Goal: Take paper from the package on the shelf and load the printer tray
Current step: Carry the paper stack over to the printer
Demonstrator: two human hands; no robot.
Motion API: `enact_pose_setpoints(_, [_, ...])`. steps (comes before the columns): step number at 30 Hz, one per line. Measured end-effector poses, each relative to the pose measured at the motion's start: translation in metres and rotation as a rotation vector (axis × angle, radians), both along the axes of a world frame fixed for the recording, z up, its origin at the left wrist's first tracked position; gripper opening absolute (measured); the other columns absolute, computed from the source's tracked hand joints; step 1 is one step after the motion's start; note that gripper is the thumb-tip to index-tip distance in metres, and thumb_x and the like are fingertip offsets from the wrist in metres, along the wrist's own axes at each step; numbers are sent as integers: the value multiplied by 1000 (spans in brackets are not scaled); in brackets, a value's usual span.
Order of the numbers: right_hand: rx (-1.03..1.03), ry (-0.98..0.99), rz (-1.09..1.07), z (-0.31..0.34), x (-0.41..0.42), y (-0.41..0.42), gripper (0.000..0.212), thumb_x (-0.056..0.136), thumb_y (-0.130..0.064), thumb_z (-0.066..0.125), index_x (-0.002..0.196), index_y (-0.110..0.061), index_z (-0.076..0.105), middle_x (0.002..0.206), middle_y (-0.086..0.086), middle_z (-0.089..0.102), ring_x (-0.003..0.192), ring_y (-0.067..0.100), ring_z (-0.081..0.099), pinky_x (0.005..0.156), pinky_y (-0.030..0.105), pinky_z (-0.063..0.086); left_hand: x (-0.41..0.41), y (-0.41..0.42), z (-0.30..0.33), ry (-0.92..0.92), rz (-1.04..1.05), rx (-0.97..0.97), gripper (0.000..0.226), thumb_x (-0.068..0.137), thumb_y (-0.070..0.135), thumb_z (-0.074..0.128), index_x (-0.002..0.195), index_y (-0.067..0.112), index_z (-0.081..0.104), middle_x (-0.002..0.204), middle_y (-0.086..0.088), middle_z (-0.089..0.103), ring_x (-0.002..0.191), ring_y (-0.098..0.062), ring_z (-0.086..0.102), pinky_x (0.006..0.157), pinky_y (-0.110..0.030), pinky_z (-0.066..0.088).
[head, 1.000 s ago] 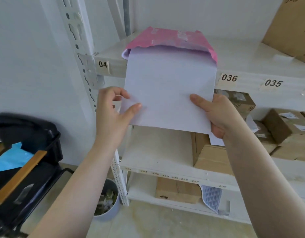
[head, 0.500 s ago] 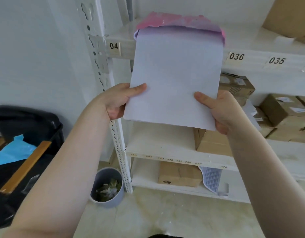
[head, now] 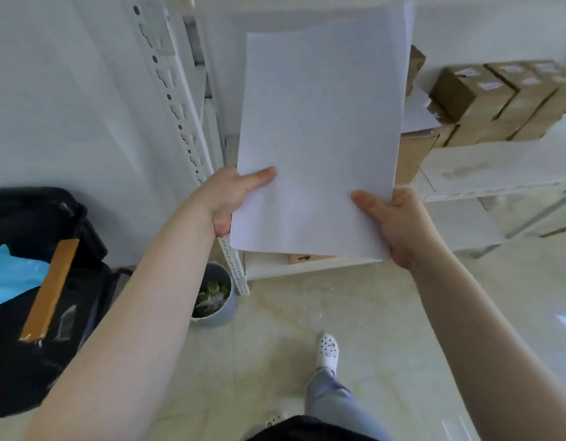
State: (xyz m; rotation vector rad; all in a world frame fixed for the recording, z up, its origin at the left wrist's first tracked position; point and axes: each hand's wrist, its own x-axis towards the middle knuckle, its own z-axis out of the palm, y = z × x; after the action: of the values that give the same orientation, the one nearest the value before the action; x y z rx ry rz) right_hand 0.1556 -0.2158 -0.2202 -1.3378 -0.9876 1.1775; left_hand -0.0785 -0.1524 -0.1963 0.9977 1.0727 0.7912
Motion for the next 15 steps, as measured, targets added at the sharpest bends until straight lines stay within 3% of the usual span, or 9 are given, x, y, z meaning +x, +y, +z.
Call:
enact_pose_setpoints(4, [-90,57,-122,-22,26,-48,9,87,-15,65,83,-9,70,71,-4,76,65,12,72,58,24,56,37,-24,-28,69,-61,43,15,88,21,64,99,11,66,79,-1,75,68,-16,73,58,-28,58])
enact_pose_setpoints(8, [-159,71,-241,-43,63,-92,9,85,-16,67,81,-9,70,73,-1,76,68,16,73,65,32,60,86,-45,-50,97,-187,-2,14,89,21,62,98,11,66,72,2,76,64,-14,73,56,-26,58])
enact_pose_setpoints(13, [-207,123,-385,-64,118,-152,8,88,-13,64,83,-9,68,70,-5,75,64,12,72,60,28,59,161,-69,-74,151,-369,-58,21,87,26,64,104,13,66,96,-6,74,84,-23,73,77,-39,59])
enact_pose_setpoints(15, [-228,141,-448,-71,147,-178,8,88,-13,64,82,-8,67,67,-6,75,62,11,72,56,25,58,200,-86,-78,170,-430,-77,15,88,25,64,98,15,66,94,-5,74,79,-20,74,74,-37,60])
